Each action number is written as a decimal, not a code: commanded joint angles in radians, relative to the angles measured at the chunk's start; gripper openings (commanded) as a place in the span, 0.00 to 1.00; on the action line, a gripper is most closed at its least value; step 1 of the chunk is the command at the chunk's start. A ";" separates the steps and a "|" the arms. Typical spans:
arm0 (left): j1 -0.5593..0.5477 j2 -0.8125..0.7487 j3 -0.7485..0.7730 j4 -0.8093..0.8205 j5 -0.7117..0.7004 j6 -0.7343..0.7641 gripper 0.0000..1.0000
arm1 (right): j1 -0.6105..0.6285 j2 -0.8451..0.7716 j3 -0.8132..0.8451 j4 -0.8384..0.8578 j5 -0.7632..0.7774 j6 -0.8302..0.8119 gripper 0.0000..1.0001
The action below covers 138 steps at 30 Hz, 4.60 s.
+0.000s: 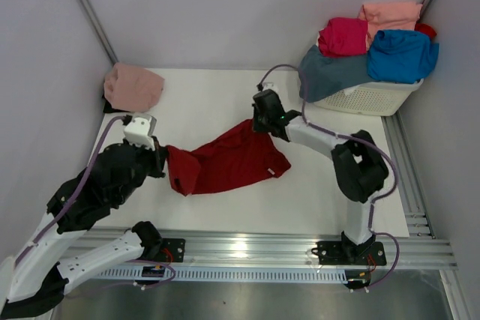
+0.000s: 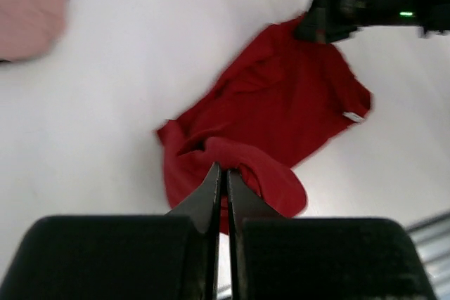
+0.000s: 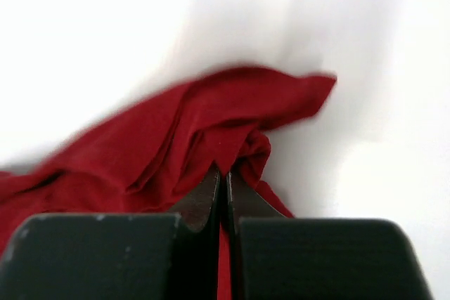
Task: Fold and stack the t-shirts
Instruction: Flatten out the tshirt
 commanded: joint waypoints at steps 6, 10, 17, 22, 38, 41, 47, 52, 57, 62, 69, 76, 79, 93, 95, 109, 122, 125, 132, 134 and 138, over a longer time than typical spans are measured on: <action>0.008 -0.068 0.128 0.262 -0.514 0.432 0.01 | -0.186 -0.491 0.184 -0.080 0.330 -0.235 0.00; 0.011 -0.100 0.041 0.450 -0.583 0.623 0.01 | -0.208 -0.558 0.189 -0.111 0.414 -0.319 0.00; 0.072 -0.094 -0.038 0.478 -0.553 0.612 0.02 | -0.252 -0.528 0.137 -0.185 0.437 -0.270 0.00; 0.091 -0.090 -0.031 0.479 -0.527 0.604 0.01 | -0.252 -0.590 0.106 -0.116 0.426 -0.300 0.00; 0.095 -0.194 0.198 0.459 -0.346 0.640 0.01 | -0.206 -0.960 0.226 -0.068 0.246 -0.528 0.00; 0.095 -0.244 0.234 0.441 -0.318 0.655 0.01 | -0.198 -1.105 0.204 -0.021 0.209 -0.569 0.00; 0.095 -0.292 0.274 0.473 -0.248 0.721 0.01 | -0.203 -1.311 0.184 0.056 0.195 -0.605 0.00; 0.095 -0.284 0.214 0.504 -0.189 0.707 0.01 | -0.205 -1.302 0.138 0.038 0.230 -0.596 0.00; 0.095 -0.232 0.139 0.519 -0.243 0.672 0.01 | -0.203 -1.210 0.066 -0.011 0.271 -0.570 0.00; 0.095 -0.148 0.050 0.536 -0.272 0.620 0.00 | -0.217 -1.106 -0.101 0.062 0.308 -0.547 0.00; 0.137 0.013 -0.258 0.864 -0.275 0.684 0.01 | -0.310 -0.796 -0.257 0.218 0.284 -0.450 0.00; 0.299 0.211 -0.354 0.883 -0.278 0.445 0.01 | -0.314 -0.527 -0.274 0.343 0.399 -0.401 0.00; 0.316 0.233 -0.344 0.838 -0.309 0.390 0.01 | -0.315 -0.521 -0.276 0.361 0.382 -0.415 0.00; 0.325 0.226 -0.393 0.923 -0.367 0.451 0.01 | -0.346 -0.426 -0.273 0.543 0.313 -0.490 0.00; 0.331 0.234 -0.399 0.967 -0.372 0.463 0.01 | -0.350 -0.359 -0.194 0.475 0.298 -0.470 0.00; 0.437 0.565 -0.282 1.018 -0.395 0.420 0.01 | -0.281 0.074 0.246 0.300 0.294 -0.353 0.00; 0.486 0.788 -0.208 1.033 -0.467 0.356 0.01 | -0.318 0.107 0.135 0.369 0.302 -0.286 0.00; 0.486 0.797 -0.202 0.981 -0.475 0.325 0.01 | -0.326 0.096 0.114 0.381 0.307 -0.286 0.00; 0.486 0.727 -0.231 0.909 -0.455 0.243 0.01 | -0.326 0.087 0.095 0.386 0.310 -0.290 0.09; 0.486 0.707 -0.245 0.912 -0.452 0.244 0.01 | -0.324 0.082 0.101 0.366 0.304 -0.283 0.17; 0.486 0.693 -0.265 0.924 -0.442 0.258 0.00 | -0.306 0.038 0.108 0.320 0.256 -0.303 0.37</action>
